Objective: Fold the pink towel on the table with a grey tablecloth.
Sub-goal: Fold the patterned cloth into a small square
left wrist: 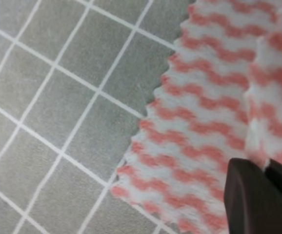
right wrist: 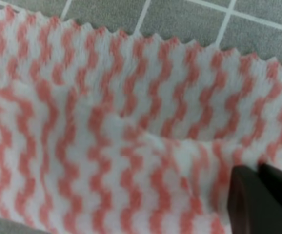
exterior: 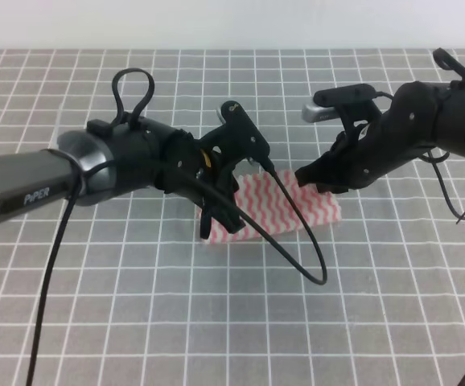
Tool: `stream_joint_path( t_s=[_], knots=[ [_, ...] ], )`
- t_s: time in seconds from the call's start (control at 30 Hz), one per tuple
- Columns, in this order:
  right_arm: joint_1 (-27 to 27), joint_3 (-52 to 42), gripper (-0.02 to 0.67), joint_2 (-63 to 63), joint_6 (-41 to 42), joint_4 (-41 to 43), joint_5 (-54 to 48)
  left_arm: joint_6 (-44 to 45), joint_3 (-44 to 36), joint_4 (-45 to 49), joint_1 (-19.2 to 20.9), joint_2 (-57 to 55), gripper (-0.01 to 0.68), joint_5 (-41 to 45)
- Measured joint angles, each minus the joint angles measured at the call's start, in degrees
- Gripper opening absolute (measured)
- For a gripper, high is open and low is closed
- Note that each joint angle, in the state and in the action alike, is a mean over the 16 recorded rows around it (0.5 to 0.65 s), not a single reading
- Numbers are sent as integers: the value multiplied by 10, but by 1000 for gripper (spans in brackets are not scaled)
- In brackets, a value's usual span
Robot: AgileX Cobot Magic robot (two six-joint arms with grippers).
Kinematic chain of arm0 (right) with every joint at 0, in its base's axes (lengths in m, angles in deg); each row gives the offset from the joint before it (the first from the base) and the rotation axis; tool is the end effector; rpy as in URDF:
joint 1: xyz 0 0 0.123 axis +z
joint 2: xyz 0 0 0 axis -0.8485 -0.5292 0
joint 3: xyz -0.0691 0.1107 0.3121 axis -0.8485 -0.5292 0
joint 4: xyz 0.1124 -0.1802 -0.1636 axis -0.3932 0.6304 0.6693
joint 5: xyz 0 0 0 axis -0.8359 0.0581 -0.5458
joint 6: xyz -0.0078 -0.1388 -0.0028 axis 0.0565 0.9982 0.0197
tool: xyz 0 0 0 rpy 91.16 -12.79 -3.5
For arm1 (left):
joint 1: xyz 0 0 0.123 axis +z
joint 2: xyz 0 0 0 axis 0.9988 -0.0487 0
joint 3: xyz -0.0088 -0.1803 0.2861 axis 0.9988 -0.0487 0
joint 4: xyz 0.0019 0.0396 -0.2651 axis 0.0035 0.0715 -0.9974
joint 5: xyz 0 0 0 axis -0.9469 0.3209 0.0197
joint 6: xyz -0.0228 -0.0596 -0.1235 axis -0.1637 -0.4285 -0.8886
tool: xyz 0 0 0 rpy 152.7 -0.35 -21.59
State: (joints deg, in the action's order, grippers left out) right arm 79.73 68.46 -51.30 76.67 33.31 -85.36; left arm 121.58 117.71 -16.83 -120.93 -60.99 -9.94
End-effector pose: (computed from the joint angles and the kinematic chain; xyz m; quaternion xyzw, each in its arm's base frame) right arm 0.4453 0.1971 0.2097 -0.1598 0.9453 0.1260 0.2550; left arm 0.4109 -0.2751 0.2001 0.5251 0.7809 -0.0017 0.3382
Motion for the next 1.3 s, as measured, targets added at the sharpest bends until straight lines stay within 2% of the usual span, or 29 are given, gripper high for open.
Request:
stream_joint_path(
  t_s=[0.7,1.3],
  knots=[
    [-16,2,-15,-11,-13,6,15,-5,32,20,1,-35,-1,13],
    [-16,1,-15,-9,-13,6,47,-63,41,84,2,-38,-1,22]
  ],
)
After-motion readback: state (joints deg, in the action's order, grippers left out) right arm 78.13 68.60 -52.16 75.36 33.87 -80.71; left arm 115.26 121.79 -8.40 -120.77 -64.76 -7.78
